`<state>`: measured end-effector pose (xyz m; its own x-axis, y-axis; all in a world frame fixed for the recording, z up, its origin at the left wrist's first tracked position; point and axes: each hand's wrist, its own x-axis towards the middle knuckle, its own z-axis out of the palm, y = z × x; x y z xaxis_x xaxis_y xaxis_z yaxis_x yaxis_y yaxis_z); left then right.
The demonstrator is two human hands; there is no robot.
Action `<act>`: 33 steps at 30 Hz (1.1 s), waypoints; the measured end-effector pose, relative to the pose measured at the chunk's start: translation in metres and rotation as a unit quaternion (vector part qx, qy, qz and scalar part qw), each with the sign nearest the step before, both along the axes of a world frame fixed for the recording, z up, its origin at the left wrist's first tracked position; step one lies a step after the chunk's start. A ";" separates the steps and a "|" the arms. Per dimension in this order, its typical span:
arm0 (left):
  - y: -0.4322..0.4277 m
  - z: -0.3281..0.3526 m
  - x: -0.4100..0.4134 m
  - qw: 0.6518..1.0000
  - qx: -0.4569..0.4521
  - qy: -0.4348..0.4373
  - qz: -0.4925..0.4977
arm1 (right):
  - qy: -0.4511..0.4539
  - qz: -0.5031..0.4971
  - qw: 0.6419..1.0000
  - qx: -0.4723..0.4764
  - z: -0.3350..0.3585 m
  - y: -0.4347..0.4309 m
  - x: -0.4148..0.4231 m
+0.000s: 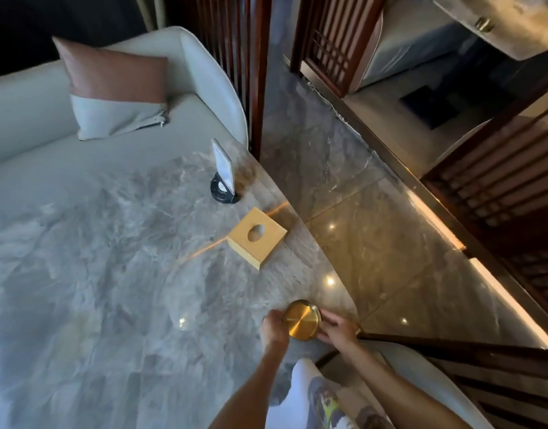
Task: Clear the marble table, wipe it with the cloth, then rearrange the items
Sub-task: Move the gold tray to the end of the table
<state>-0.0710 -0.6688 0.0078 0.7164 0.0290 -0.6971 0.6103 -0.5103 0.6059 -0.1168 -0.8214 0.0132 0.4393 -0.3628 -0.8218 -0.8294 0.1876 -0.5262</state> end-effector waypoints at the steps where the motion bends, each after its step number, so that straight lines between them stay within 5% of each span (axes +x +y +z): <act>1: 0.005 -0.001 0.004 1.000 -0.001 -0.002 0.009 | 0.001 -0.002 1.000 0.002 -0.001 0.005 0.006; 12: 0.073 -0.005 0.030 0.998 -0.057 0.036 -0.006 | 0.012 0.147 0.981 -0.126 -0.006 0.037 0.048; 17: 0.148 0.006 0.017 0.999 0.002 -0.001 -0.035 | -0.120 0.317 0.870 -0.360 0.018 0.059 0.043; 24: 0.296 0.038 -0.062 0.989 0.131 -0.058 -0.043 | -0.156 0.495 0.825 -0.223 -0.002 0.183 0.026; 33: 0.489 0.031 -0.179 0.985 0.162 -0.004 0.055 | -0.130 0.558 0.812 -0.107 -0.018 0.389 -0.053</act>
